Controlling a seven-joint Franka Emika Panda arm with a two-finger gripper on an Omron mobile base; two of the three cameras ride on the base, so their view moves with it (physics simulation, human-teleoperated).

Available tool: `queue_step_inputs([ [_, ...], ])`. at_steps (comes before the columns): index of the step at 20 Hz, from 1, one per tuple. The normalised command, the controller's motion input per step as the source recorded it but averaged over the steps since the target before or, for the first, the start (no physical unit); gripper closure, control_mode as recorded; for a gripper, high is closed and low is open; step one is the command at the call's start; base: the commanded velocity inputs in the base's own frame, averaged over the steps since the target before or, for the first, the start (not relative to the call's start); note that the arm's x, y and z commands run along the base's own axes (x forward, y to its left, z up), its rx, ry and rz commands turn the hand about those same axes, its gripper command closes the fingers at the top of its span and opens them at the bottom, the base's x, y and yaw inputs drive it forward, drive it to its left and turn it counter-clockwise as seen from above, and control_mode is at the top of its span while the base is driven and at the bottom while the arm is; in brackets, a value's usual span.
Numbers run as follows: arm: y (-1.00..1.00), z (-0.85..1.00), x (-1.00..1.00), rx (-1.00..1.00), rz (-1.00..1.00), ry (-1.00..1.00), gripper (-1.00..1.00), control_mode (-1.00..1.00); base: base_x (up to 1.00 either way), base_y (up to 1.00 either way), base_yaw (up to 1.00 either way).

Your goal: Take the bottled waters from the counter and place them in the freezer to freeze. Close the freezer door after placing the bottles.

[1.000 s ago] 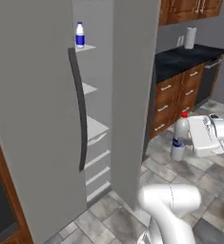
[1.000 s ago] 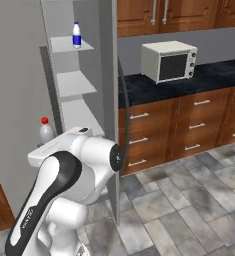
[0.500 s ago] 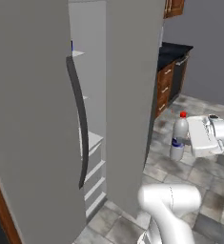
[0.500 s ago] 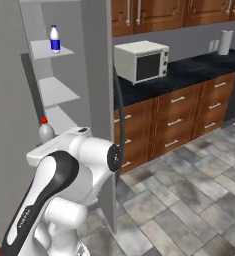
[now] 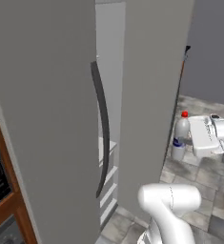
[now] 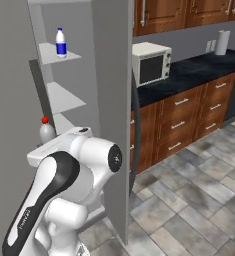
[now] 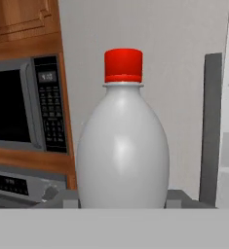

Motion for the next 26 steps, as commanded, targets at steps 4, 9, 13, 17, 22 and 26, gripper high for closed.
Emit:
queue_step_inputs([
  [4,0.0,0.0,0.0,0.0,0.0,0.0,1.0,1.0,0.21,0.05,0.15],
  [9,0.0,0.0,0.0,0.0,0.0,0.0,1.0,1.0,0.19,-0.01,0.23],
  [13,0.0,0.0,0.0,0.0,0.0,0.0,1.0,1.0,0.21,-0.02,0.3],
  [17,0.0,0.0,0.0,0.0,0.0,0.0,1.0,1.0,0.18,-0.06,0.25],
  [22,0.0,0.0,0.0,0.0,0.0,0.0,1.0,1.0,0.3,-0.01,0.17],
  [26,0.0,0.0,0.0,0.0,0.0,0.0,1.0,1.0,0.3,-0.19,0.1],
])
